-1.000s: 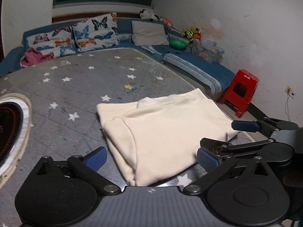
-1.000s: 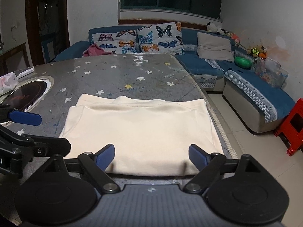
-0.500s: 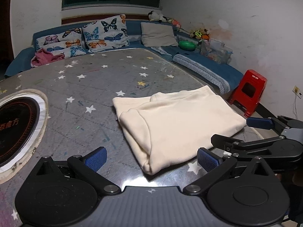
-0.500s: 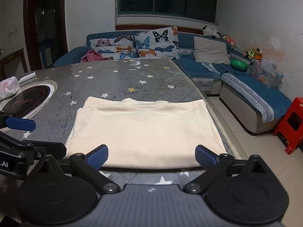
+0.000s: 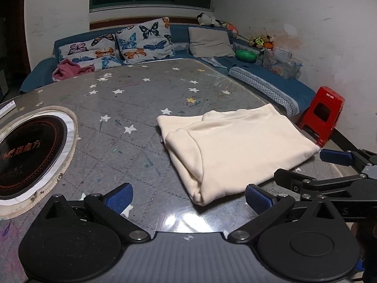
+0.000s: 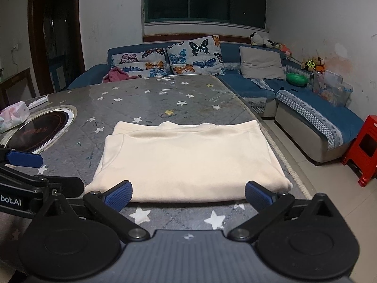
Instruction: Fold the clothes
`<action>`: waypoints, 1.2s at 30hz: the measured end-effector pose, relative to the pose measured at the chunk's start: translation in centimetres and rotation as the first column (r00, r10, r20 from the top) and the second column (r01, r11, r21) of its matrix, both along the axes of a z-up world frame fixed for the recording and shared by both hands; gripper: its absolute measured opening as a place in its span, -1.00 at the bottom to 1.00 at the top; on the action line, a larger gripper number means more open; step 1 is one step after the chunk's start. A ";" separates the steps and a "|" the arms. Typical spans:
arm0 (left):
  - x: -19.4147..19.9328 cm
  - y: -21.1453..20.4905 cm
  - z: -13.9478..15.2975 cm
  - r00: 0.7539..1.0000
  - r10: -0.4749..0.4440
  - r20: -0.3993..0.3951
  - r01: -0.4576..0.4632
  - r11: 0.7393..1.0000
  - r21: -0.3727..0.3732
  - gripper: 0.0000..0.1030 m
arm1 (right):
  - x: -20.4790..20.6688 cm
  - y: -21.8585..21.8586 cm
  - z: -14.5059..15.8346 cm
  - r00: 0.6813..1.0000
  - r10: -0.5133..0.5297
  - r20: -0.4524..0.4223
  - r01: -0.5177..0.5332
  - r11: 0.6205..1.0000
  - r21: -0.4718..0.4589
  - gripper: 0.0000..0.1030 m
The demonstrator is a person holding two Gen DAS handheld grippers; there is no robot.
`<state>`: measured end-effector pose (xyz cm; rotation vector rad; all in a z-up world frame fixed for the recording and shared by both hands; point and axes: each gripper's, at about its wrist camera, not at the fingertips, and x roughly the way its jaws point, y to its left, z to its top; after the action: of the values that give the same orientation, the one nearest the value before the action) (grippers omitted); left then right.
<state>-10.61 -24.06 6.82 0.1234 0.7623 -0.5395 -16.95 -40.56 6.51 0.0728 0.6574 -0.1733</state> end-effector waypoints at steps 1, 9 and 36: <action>-0.1 0.0 0.0 1.000 0.003 0.002 -0.003 1.000 0.006 1.00 | -0.1 0.0 0.0 1.000 -0.002 0.001 0.002 1.000 0.003 1.00; -0.5 0.0 -0.2 1.000 0.009 0.016 -0.010 0.999 0.031 1.00 | -0.5 0.1 -0.2 1.000 -0.013 -0.001 0.013 1.000 0.014 1.00; -0.6 -0.1 -0.4 0.999 0.016 0.040 -0.019 0.998 0.061 1.00 | -0.5 0.3 -0.6 1.000 -0.017 -0.015 0.017 1.000 0.017 1.00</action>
<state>-11.24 -24.19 6.38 0.1835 0.7409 -0.4961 -17.45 -40.26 5.87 0.0932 0.6735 -0.1845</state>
